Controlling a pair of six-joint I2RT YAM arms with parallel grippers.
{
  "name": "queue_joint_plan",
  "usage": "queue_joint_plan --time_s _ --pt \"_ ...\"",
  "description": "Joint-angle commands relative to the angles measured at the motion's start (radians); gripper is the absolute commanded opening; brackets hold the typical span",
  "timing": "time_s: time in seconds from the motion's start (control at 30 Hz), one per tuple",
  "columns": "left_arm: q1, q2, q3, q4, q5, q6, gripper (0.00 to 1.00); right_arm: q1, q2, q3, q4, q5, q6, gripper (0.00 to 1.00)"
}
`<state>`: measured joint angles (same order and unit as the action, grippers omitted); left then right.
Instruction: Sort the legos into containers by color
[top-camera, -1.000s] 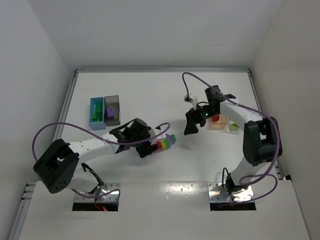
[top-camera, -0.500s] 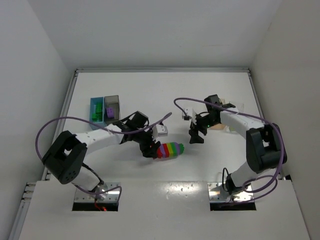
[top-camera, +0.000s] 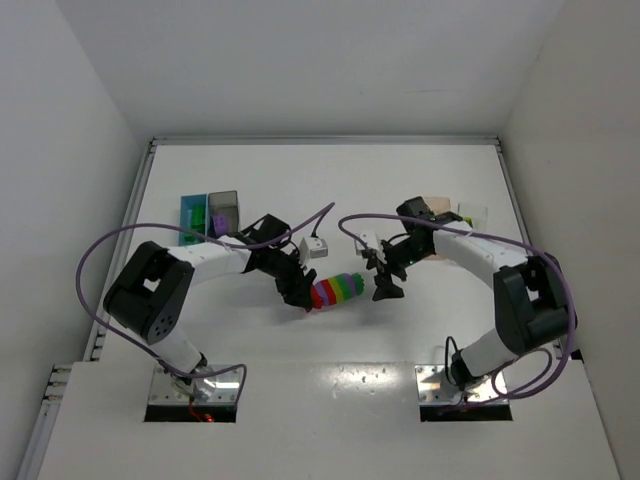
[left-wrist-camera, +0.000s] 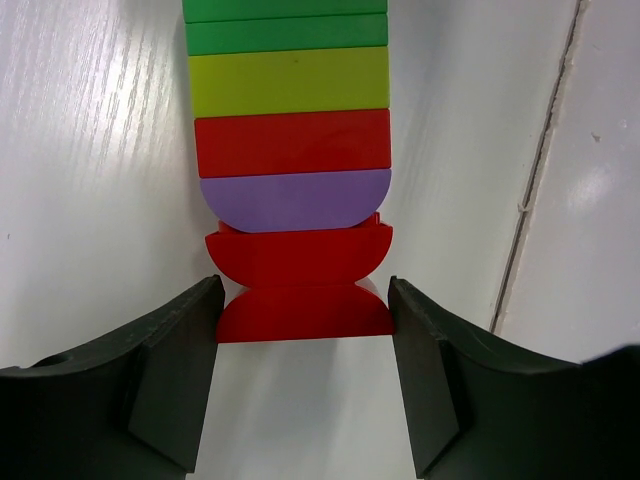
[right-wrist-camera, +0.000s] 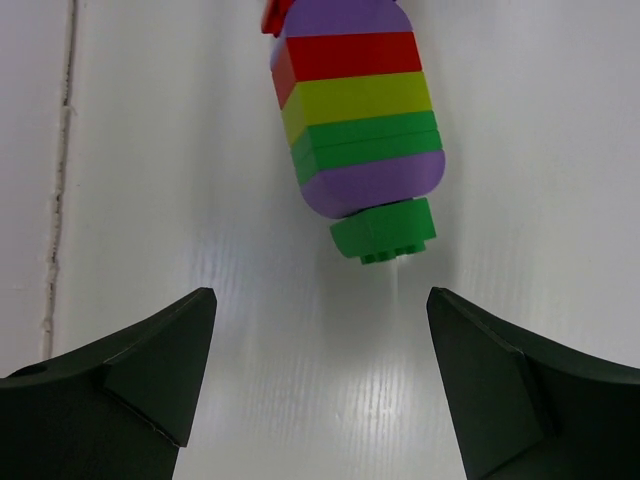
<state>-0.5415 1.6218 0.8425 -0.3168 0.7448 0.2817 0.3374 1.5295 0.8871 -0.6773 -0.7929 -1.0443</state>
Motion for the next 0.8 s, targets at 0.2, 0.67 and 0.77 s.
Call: queue_joint_plan --time_s 0.2,0.67,0.77 --pt "-0.008 -0.019 0.012 0.036 -0.018 0.065 0.23 0.011 0.207 0.228 -0.175 -0.097 -0.026 0.86" --pt "-0.026 -0.057 -0.006 0.045 -0.038 0.083 0.23 0.052 0.377 0.4 -0.321 -0.097 0.007 0.86" --pt "-0.026 -0.066 -0.016 0.045 -0.038 0.093 0.23 0.061 0.391 0.411 -0.321 -0.097 0.007 0.86"
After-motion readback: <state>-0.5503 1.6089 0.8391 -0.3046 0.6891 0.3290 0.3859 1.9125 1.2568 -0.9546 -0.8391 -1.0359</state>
